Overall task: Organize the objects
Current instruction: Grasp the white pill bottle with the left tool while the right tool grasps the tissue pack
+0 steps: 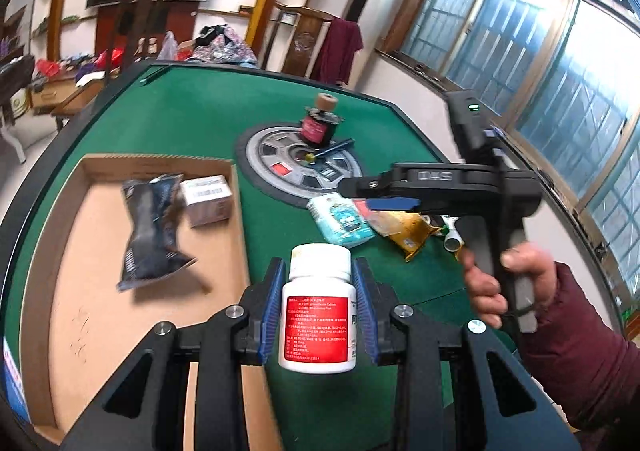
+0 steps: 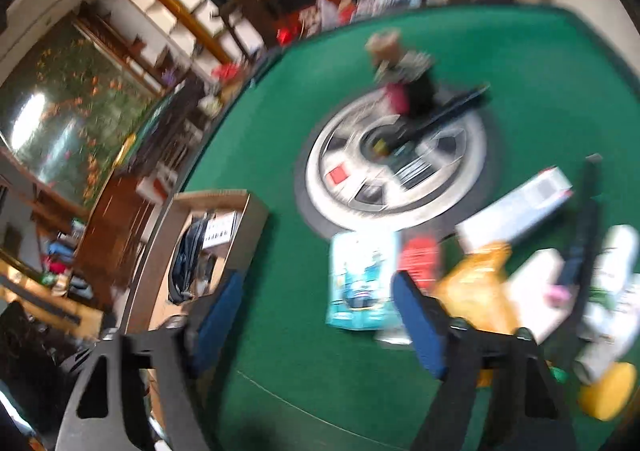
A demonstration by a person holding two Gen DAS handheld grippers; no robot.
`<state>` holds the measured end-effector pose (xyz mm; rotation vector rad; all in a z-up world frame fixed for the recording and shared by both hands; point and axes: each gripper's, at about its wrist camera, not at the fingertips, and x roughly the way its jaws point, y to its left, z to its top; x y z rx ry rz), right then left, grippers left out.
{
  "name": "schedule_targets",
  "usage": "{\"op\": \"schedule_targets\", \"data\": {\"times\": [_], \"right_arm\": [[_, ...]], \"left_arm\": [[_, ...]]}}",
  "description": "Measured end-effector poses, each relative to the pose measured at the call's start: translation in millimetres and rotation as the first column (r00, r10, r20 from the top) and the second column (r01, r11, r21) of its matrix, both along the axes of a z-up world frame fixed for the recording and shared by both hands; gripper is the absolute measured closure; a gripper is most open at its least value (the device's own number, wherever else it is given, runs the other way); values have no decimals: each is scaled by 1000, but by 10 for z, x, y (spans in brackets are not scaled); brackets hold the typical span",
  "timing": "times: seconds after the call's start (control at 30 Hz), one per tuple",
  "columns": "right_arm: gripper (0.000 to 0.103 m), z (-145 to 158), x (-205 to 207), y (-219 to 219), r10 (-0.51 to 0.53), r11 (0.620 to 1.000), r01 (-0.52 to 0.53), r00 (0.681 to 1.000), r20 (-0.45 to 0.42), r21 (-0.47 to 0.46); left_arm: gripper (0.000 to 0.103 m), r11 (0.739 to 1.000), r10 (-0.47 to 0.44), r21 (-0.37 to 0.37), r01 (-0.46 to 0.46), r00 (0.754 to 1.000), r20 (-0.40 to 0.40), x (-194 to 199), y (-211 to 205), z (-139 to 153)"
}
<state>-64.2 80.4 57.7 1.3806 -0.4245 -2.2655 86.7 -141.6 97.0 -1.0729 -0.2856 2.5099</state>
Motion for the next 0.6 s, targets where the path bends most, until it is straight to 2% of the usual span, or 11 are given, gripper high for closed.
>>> {"op": "schedule_targets", "data": {"times": [0.13, 0.2, 0.3, 0.37, 0.5, 0.6], "right_arm": [[33, -223, -163, -203, 3, 999, -6, 997, 71, 42], [33, -291, -240, -281, -23, 992, 12, 996, 84, 124], [34, -302, -281, -319, -48, 971, 34, 997, 54, 239], [34, -304, -282, -373, -52, 951, 36, 998, 45, 308], [34, -336, -271, -494, -48, 887, 39, 999, 9, 461], [34, -384, -233, -525, -49, 855, 47, 999, -10, 517]], "left_arm": [[70, 999, 41, 25, -42, 999, 19, 27, -215, -82], [70, 998, 57, 35, -57, 998, 25, 26, -301, -117], [70, 996, 68, 49, -69, 997, 27, 22, -403, -166], [70, 995, 77, 60, -79, 996, 32, 11, -463, -206], [70, 993, 88, 70, -91, 995, 47, 4, -522, -255], [70, 992, 99, 71, -102, 994, 51, 32, -603, -286]]}}
